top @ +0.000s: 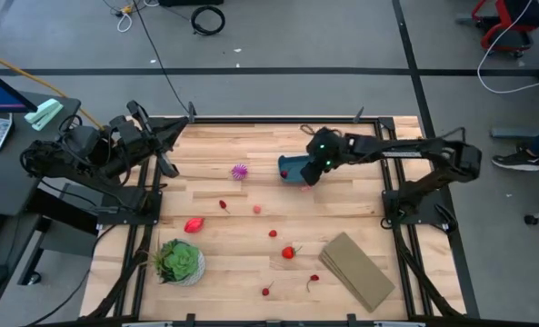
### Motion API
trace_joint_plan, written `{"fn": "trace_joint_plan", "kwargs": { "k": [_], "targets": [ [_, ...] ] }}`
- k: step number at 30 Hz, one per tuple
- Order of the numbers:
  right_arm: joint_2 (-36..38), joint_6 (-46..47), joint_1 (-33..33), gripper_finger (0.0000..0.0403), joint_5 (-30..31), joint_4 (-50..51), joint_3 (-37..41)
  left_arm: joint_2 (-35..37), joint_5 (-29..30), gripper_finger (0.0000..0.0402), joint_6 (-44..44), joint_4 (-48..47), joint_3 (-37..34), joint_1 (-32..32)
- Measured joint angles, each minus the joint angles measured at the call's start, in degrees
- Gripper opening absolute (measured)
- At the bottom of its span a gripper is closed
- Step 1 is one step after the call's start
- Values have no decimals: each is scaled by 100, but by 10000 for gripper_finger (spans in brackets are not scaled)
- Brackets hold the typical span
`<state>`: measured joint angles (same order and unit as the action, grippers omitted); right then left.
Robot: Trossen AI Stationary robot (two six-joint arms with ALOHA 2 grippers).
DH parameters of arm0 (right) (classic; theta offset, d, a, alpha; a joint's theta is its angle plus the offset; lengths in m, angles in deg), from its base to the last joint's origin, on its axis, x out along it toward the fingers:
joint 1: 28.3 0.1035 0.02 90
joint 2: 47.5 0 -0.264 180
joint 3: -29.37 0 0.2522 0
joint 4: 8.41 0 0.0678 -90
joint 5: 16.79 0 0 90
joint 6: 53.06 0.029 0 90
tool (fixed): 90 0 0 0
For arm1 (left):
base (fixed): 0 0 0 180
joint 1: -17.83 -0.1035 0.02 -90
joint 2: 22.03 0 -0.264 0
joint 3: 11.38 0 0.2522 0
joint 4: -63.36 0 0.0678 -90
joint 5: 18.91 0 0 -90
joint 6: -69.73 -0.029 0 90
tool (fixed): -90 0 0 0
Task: Pick and placing Produce into tupperware
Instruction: Put the right peach in the bin
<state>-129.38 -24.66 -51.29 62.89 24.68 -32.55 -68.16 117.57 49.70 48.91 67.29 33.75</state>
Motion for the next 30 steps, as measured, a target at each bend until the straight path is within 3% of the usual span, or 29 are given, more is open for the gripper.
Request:
{"fn": "trace_joint_plan", "kwargs": {
  "k": [7,12,20,25,30],
  "targets": [
    [1000,157,435,167,-488,466,0,0,-2,26,0,0,0,0],
    [1129,1635,1250,167,9,1285,0,0,0,20,0,-2,0,0],
    [492,3203,2409,167,1558,1474,0,0,0,11,-4,-11,0,-1],
    [-182,3823,2511,167,2112,1408,0,0,0,21,-4,-11,0,0],
    [-788,3852,2402,166,2397,811,0,0,-1,24,-4,-15,0,0]
  ]
}}
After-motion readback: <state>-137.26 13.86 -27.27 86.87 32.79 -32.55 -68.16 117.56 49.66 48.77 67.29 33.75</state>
